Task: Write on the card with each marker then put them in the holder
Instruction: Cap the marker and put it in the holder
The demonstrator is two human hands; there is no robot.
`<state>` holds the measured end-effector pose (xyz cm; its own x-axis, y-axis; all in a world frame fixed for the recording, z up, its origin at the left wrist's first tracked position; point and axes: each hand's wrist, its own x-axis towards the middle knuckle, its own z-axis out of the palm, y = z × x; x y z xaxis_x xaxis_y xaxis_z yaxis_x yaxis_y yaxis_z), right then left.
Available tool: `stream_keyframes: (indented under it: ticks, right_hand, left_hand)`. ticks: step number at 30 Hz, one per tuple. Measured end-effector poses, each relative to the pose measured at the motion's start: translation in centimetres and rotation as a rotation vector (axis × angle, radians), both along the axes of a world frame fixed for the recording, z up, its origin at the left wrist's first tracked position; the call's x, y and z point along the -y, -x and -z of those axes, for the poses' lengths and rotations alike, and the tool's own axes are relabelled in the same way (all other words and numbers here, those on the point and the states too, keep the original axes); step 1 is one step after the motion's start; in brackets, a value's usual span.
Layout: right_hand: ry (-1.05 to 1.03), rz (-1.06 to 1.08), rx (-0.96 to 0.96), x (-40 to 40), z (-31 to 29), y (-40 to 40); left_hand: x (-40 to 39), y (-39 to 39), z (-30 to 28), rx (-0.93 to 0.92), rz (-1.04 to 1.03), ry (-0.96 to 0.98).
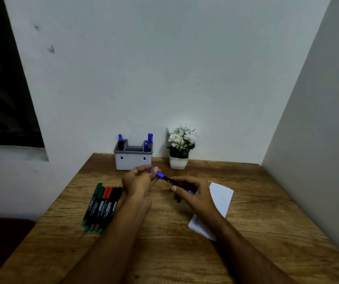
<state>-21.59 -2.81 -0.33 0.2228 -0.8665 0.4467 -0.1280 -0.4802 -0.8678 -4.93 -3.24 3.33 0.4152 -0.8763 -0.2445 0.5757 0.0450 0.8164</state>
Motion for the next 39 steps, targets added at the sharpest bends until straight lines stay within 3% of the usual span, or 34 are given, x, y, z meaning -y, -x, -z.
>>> stream_keyframes:
  ticks: [8, 13, 16, 21, 29, 39]
  right_hand:
    - [0.100, 0.052, -0.281, 2.5, -0.7, -5.3]
    - [0.183, 0.145, -0.366, 5.2, -2.9, -9.8]
    - [0.250, 0.194, -0.376, 6.5, -4.9, -12.3]
    - [0.257, 0.252, -0.329, 9.0, -7.2, -16.5]
    - [0.194, 0.245, -0.284, 11.6, -6.5, -19.0]
    - [0.139, 0.277, -0.421, 12.2, -5.7, -18.4]
  left_hand:
    - [0.0, -3.1, -0.3, 0.355, -0.117, 0.152]
    - [-0.1, -4.9, -1.2, 0.832, -0.234, 0.206]
    - [0.4, -6.8, -2.0, 1.000, -0.257, 0.259]
    - [2.6, -9.9, -4.2, 1.090, -0.311, 0.324]
    - [6.5, -12.1, -4.0, 1.154, -0.302, 0.274]
    - [8.2, -12.1, -2.5, 1.258, -0.241, -0.022]
